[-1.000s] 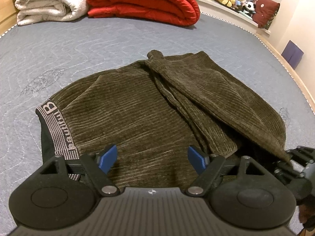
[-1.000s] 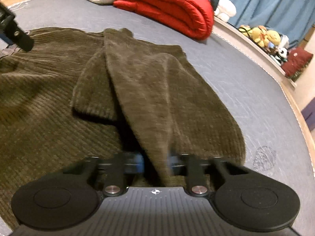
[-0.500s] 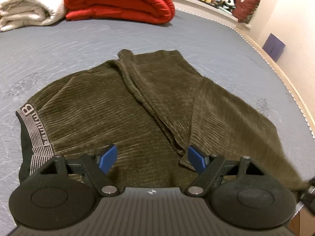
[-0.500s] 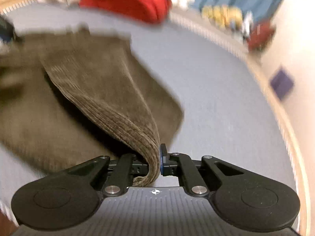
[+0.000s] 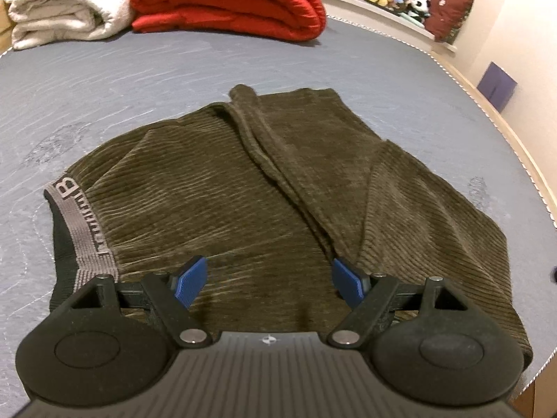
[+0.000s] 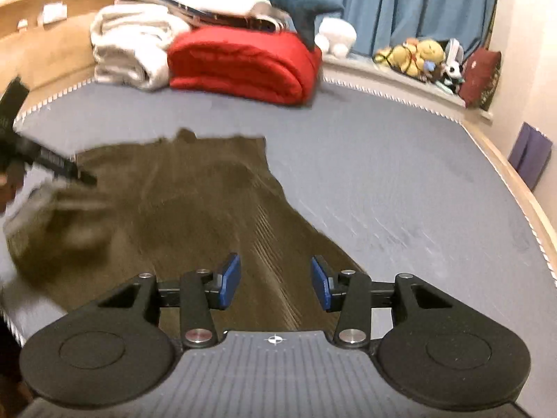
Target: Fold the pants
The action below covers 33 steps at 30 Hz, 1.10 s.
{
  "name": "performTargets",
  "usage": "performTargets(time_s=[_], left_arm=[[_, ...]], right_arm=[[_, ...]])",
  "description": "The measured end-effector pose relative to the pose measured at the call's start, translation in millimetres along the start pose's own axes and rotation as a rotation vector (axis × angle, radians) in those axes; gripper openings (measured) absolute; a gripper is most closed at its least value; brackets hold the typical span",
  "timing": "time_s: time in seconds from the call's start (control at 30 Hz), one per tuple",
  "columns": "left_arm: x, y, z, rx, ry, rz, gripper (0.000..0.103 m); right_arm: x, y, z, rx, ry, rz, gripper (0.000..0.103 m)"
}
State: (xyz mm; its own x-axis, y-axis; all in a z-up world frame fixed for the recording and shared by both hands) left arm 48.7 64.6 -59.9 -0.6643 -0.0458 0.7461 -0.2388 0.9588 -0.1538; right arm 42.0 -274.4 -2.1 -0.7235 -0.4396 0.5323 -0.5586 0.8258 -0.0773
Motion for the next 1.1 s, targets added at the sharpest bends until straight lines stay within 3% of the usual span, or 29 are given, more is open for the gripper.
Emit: performTargets(time_s=[0.2, 0.3, 0.5, 0.67, 0.73, 0.9, 1.0, 1.1], left_arm=[[-6.9, 9.8, -2.4, 0.016, 0.01, -0.021, 0.083], [-7.4, 18.0, -6.7, 0.042, 0.008, -0.029, 0.083], [-4.8, 32.1, -16.7, 0.095, 0.005, -0.039, 0.083], [-1.1, 24.9, -22.9, 0.106, 0.004, -0.021, 0.083], [1.4, 19.5, -23.7, 0.103, -0.001, -0.014, 0.083], [9.5, 14.5, -22.8, 0.122, -0.032, -0.014, 0.083], [13.4, 12.9, -23.2, 0.134, -0.045, -0.008, 0.083], [15.4, 10.6, -22.9, 0.124, -0.059, -0.005, 0.083]], right_arm=[[-88.3, 102.8, -1.6, 0.187, 0.02, -0.091, 0.047], [-127.6, 145.4, 7.0, 0.273, 0.072, -0.125, 0.047], [-178.8, 183.6, 13.9, 0.366, 0.137, -0.142, 0.057], [-199.8, 196.5, 17.3, 0.419, 0.167, -0.133, 0.05], [-197.7, 192.6, 12.6, 0.407, 0.163, -0.117, 0.028], [-160.5, 143.1, -18.1, 0.252, 0.06, -0.077, 0.023], [-114.6, 82.8, -40.3, 0.072, -0.05, -0.038, 0.023], [-55.8, -7.7, -43.3, -0.164, -0.177, 0.036, 0.023]])
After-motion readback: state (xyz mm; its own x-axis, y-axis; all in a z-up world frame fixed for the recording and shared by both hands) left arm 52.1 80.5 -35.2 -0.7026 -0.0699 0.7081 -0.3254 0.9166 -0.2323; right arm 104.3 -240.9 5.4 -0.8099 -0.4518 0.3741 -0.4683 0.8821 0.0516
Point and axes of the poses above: each gripper's, at about its wrist camera, not at the fingertips, and x roughly against the way its jaws point, y to its left, z to its underside, the point moved 5 cm from there along -x, roughly the way its jaws point, and after that the axes turned 5 degrees about -y, right-handed, at the moved point
